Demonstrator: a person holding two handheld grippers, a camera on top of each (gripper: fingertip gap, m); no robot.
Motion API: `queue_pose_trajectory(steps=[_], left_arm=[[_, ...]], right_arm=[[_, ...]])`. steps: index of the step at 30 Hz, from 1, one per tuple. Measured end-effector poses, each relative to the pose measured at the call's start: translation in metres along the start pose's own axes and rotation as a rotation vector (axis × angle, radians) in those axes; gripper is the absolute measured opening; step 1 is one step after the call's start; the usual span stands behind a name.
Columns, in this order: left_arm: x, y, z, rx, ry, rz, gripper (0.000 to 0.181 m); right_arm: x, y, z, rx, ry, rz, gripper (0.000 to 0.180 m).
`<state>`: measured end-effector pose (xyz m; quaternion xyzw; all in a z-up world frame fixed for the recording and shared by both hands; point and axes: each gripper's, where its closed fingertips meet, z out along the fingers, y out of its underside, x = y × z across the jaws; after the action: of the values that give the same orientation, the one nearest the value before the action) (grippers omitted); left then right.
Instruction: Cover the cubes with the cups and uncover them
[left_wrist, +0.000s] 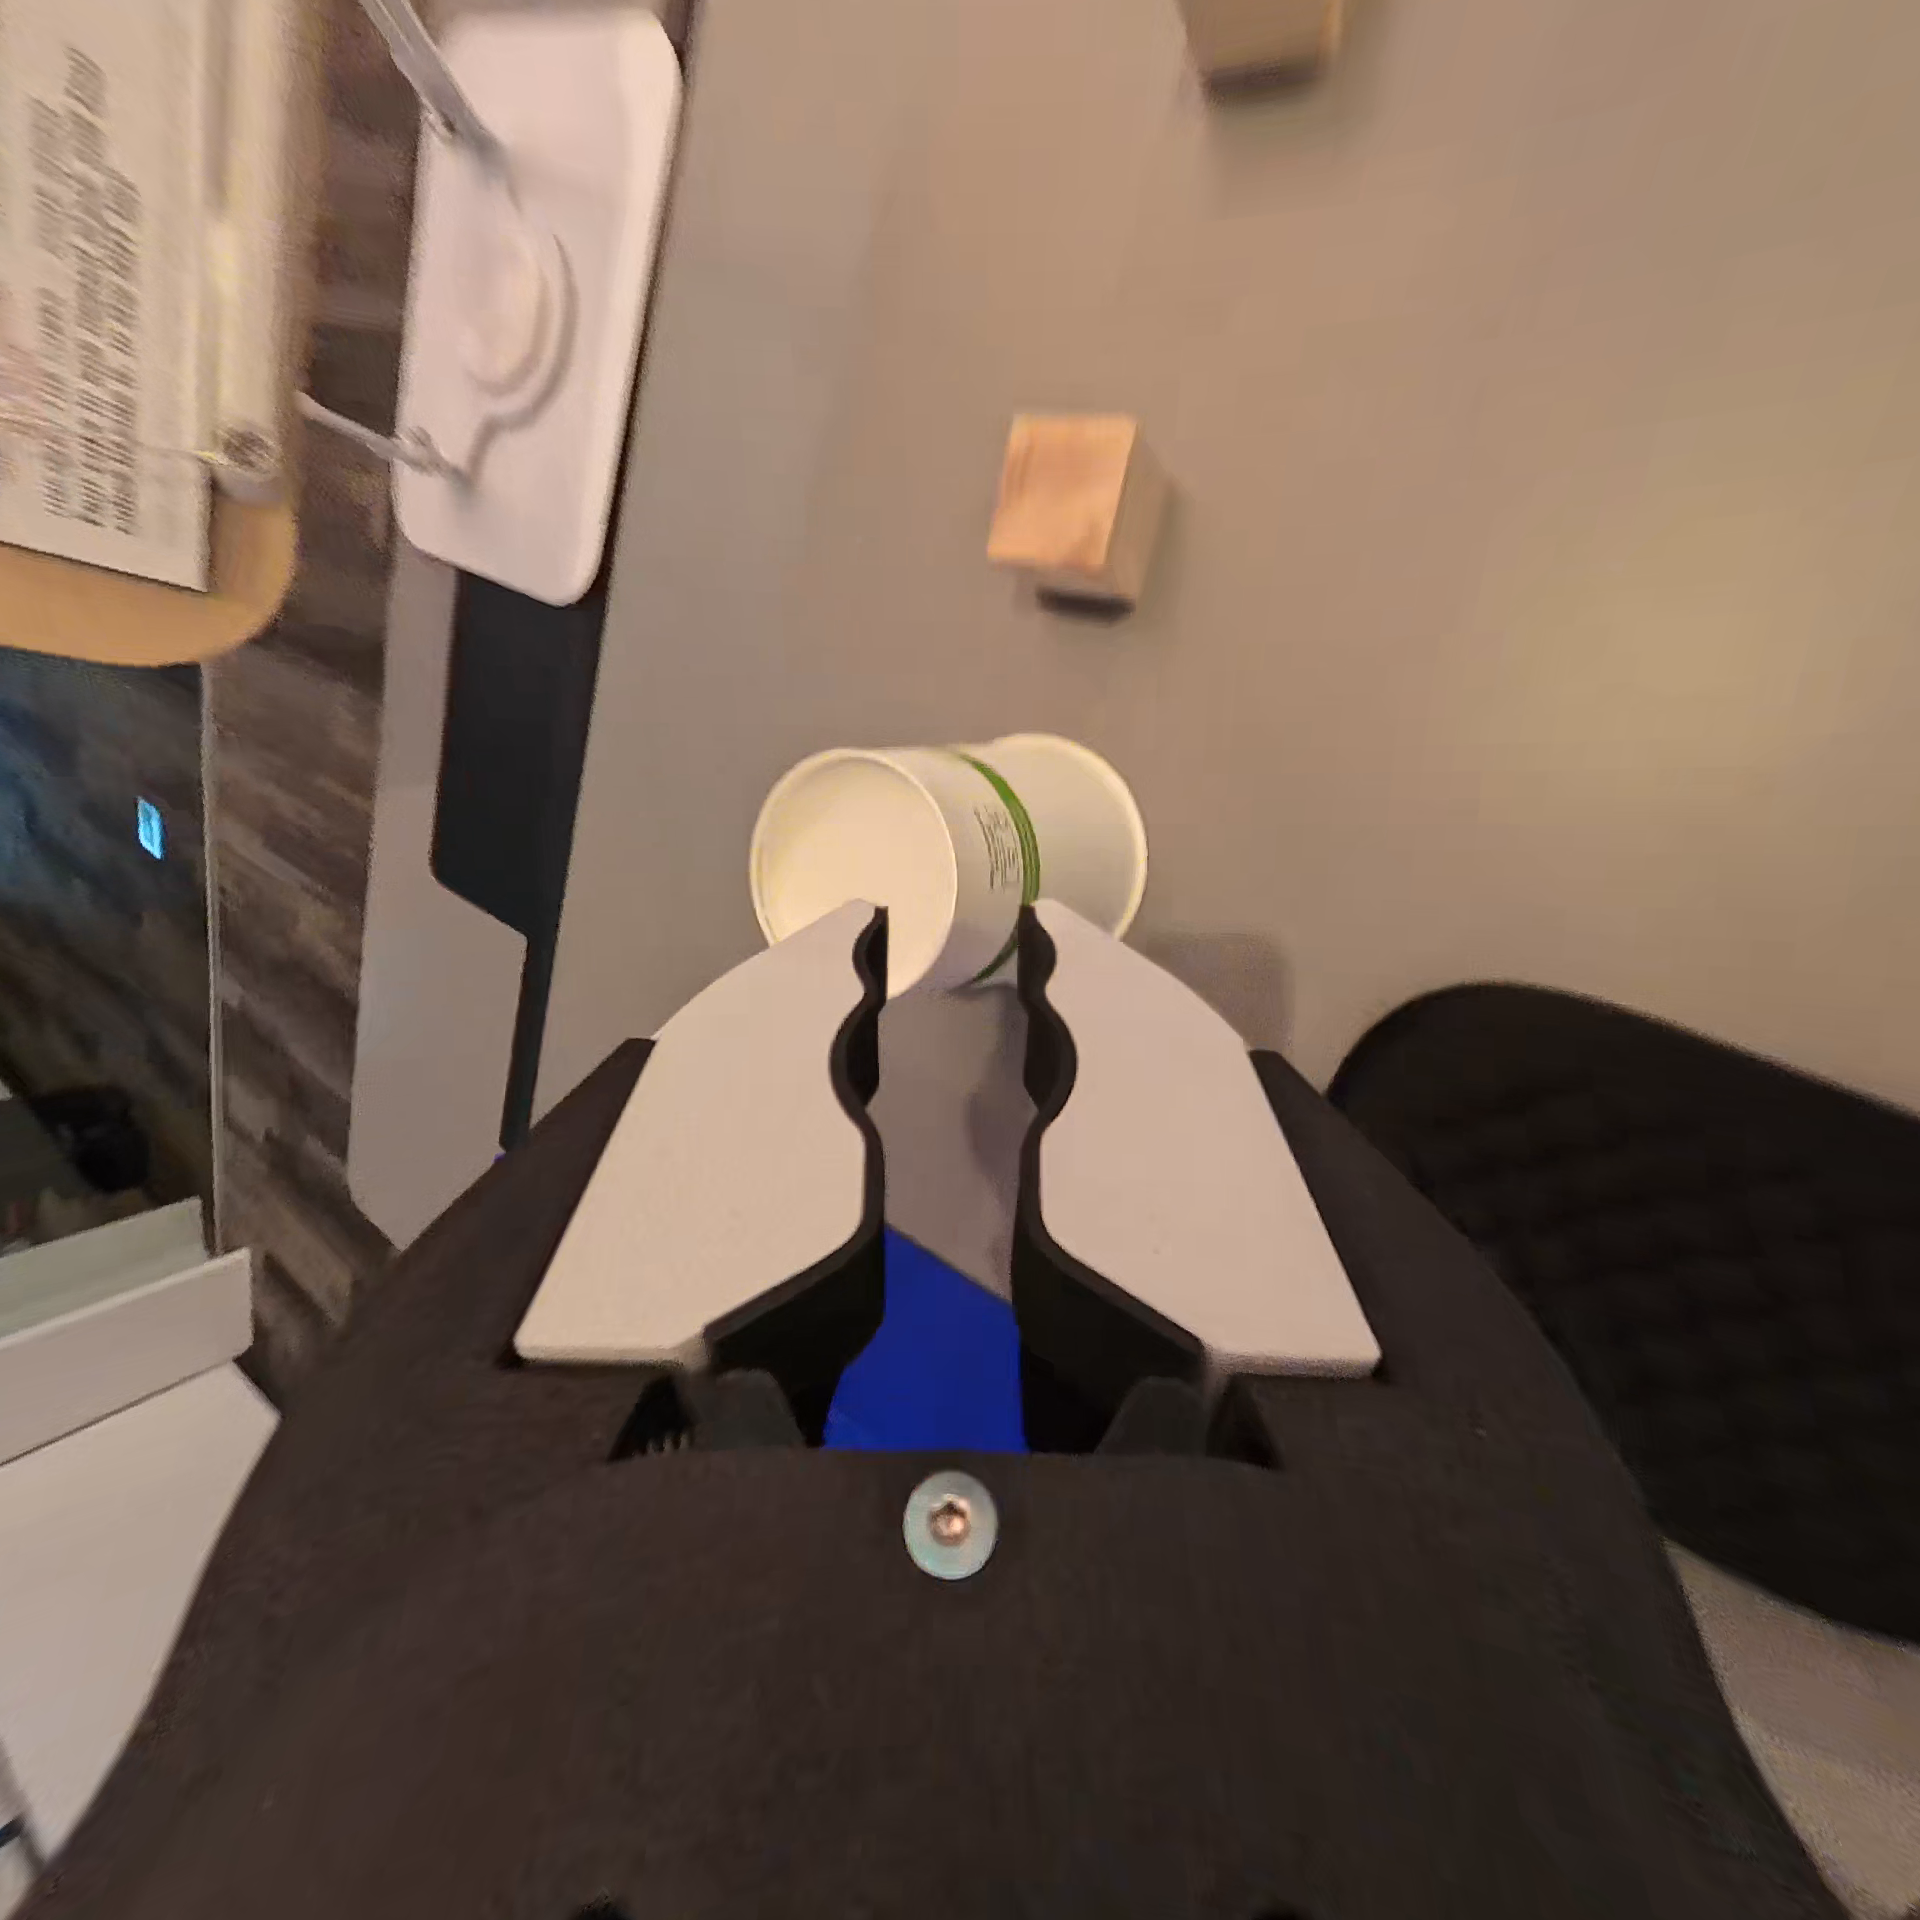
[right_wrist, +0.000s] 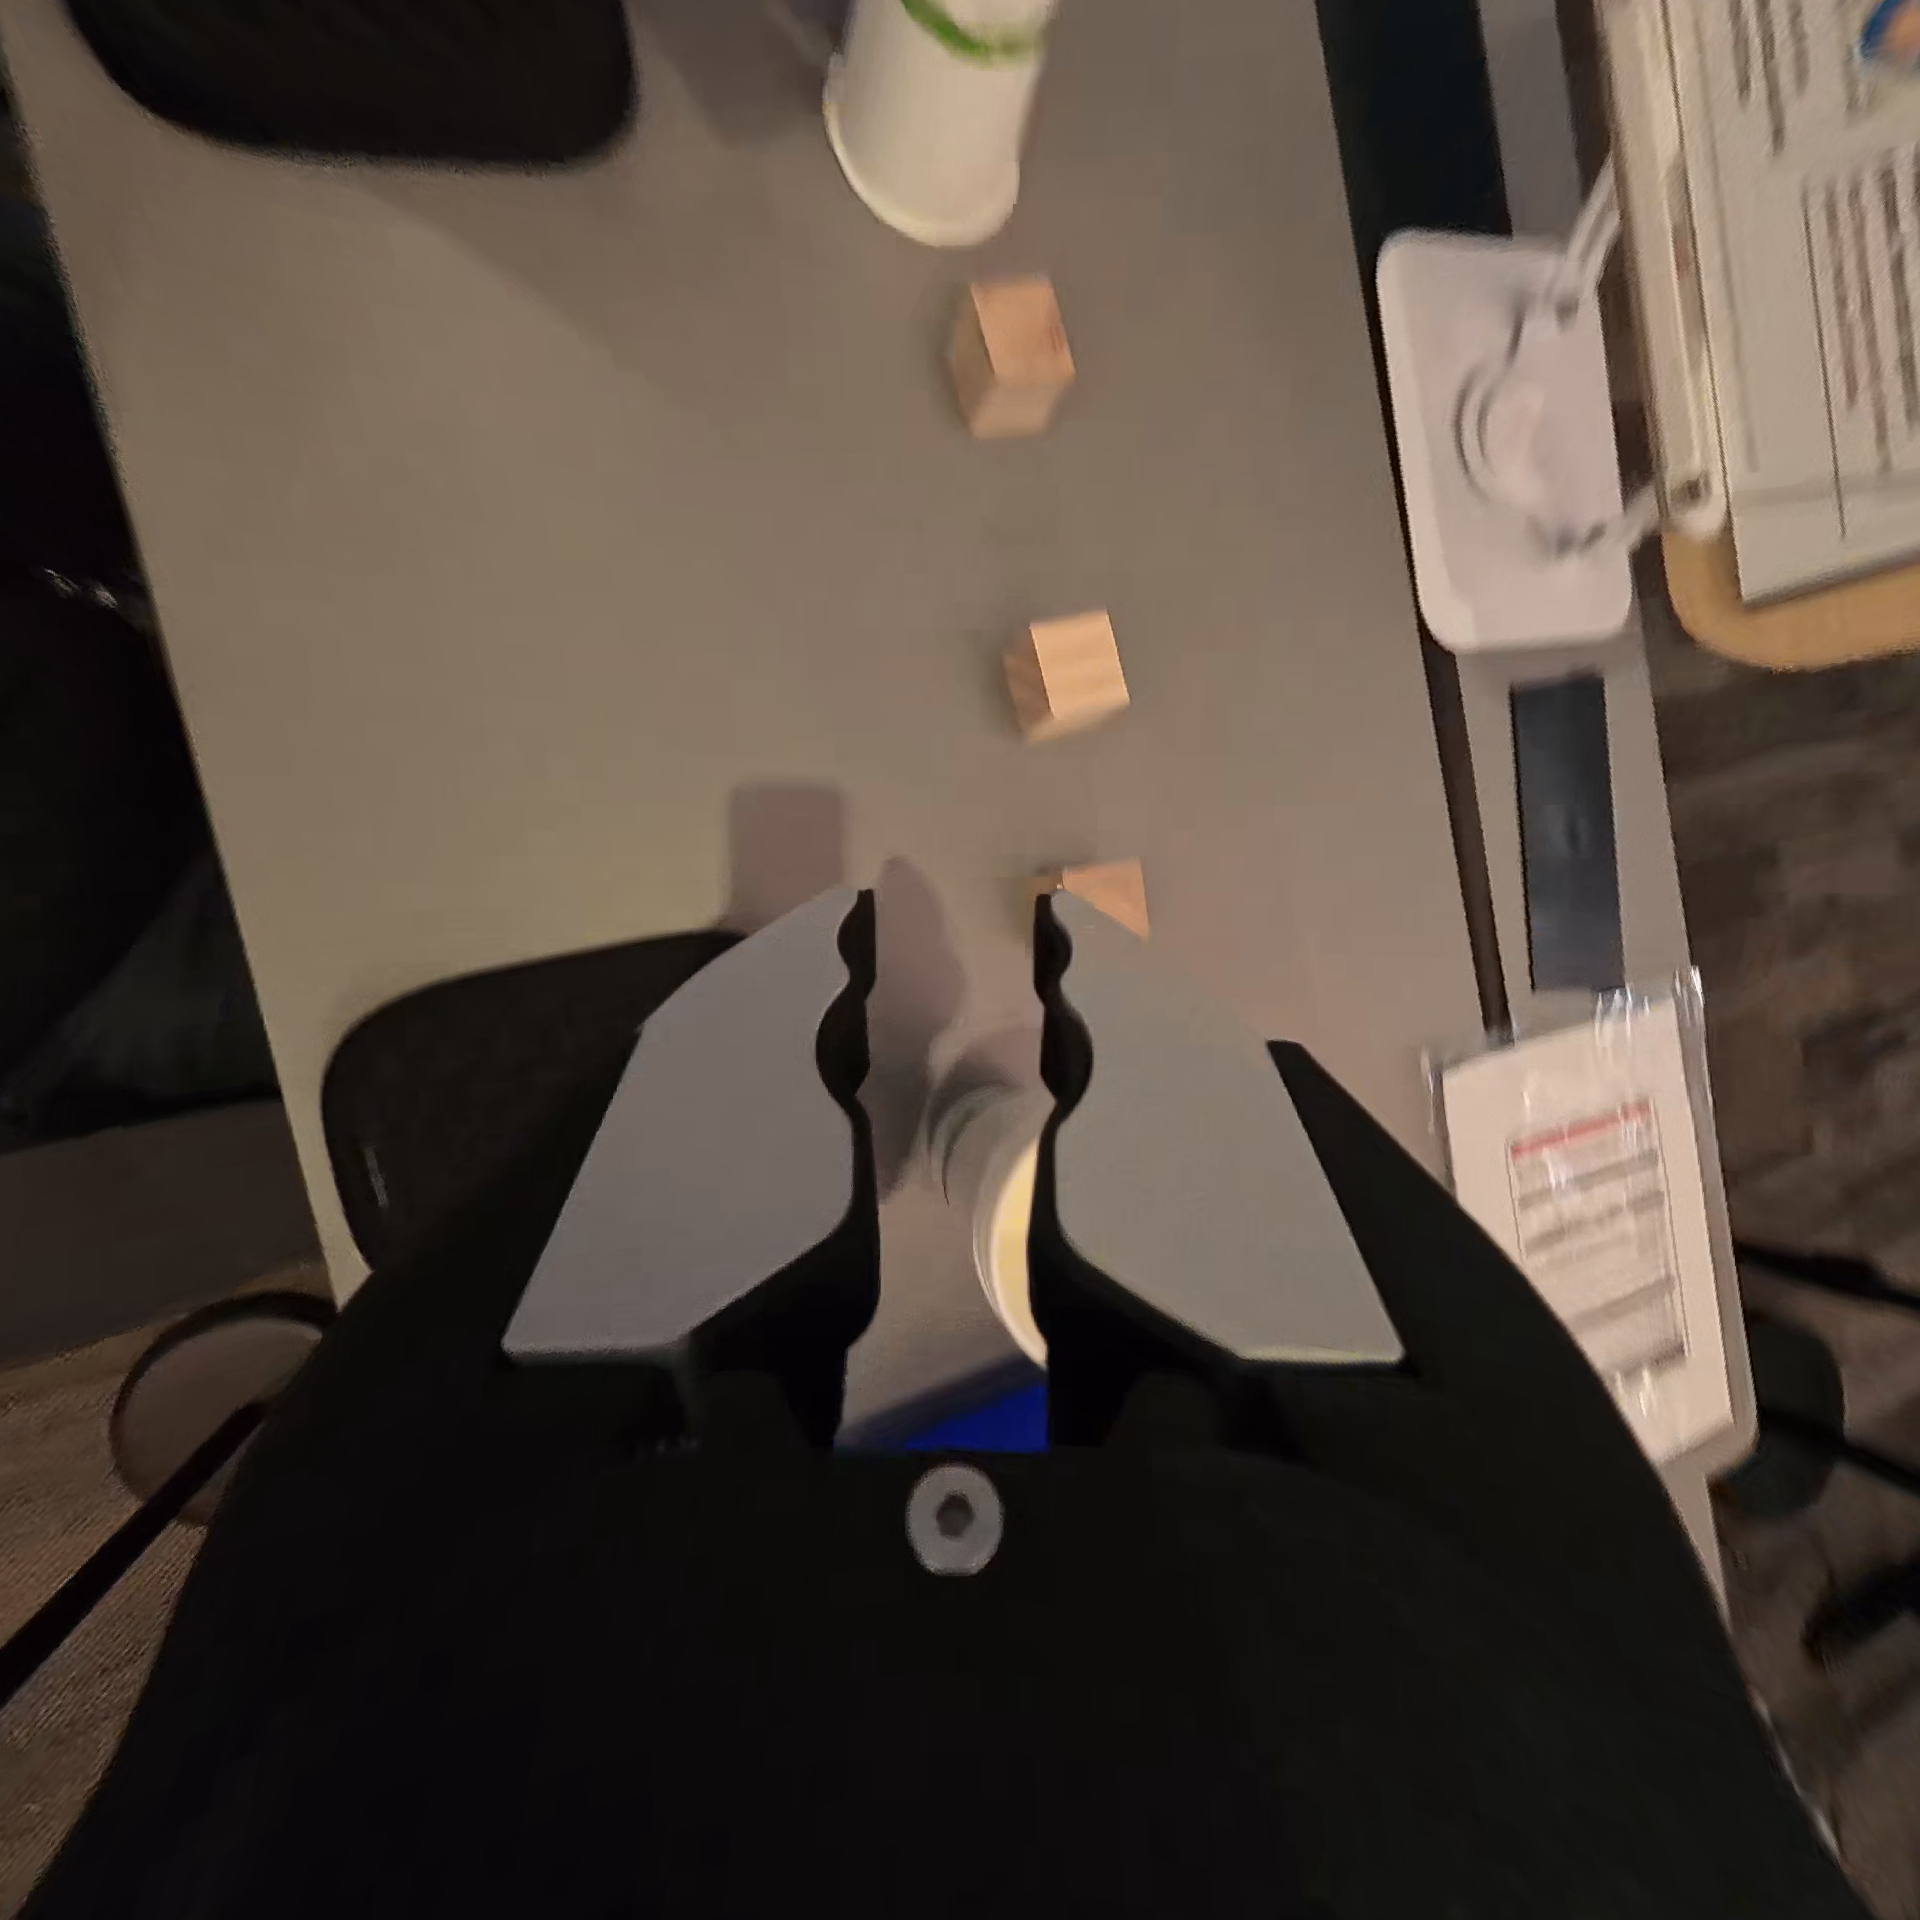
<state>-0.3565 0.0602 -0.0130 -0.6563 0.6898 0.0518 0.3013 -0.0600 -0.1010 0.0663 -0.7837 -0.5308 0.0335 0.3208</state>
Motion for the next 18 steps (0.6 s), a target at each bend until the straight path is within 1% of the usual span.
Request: queue_pose_trajectory(steps=[2, 6, 10, 13, 18], left_arm=[[-0.001, 0.006, 0.012, -0.067, 0.011, 0.035, 0.024], [0.000, 0.007, 0.028, -0.115, 0.057, 0.072, 0.025], [0.000, 0.009, 0.037, -0.153, 0.070, 0.095, 0.022], [0.002, 0.009, 0.042, -0.153, 0.092, 0.069, 0.014], [0.003, 0.013, 0.046, -0.156, 0.119, 0.033, 0.015]], right_arm=[[-0.014, -0.017, 0.007, 0.064, -0.039, -0.027, 0.029], [-0.031, -0.034, 0.020, 0.127, -0.088, -0.066, 0.029], [-0.036, -0.035, 0.026, 0.133, -0.112, -0.072, 0.029], [-0.035, -0.031, 0.028, 0.127, -0.111, -0.065, 0.030], [-0.036, -0.025, 0.028, 0.120, -0.116, -0.060, 0.030]])
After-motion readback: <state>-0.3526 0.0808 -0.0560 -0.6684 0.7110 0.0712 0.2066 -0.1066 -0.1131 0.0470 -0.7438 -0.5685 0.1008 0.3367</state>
